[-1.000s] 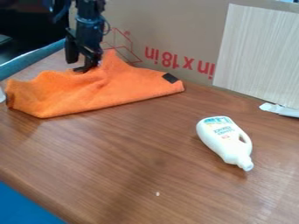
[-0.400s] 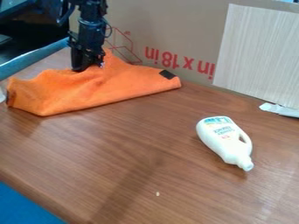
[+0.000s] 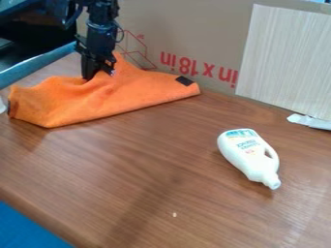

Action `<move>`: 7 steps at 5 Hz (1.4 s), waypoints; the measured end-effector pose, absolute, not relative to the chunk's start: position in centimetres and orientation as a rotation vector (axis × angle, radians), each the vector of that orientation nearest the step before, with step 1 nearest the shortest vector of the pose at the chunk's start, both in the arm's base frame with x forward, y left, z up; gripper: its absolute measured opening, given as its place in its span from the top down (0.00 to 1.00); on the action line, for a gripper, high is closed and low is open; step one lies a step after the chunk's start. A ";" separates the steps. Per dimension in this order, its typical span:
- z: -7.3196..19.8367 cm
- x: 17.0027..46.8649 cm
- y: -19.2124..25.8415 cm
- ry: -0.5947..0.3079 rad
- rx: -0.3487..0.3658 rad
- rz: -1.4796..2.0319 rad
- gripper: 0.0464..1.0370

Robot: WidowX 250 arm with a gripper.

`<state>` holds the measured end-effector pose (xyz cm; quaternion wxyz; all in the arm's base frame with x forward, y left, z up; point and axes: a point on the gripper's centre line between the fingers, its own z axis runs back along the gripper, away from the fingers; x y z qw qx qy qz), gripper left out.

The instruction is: Unfold the cloth from top left to bottom right

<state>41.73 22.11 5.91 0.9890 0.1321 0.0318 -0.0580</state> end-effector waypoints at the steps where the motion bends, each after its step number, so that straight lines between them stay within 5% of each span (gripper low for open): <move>1: 6.6 41.4 21.6 0.038 0.247 -0.123 0.98; 4: 14.8 39.8 20.2 -0.154 0.316 -0.108 0.98; 7: 13.2 36.1 9.3 -0.162 0.441 -0.399 0.98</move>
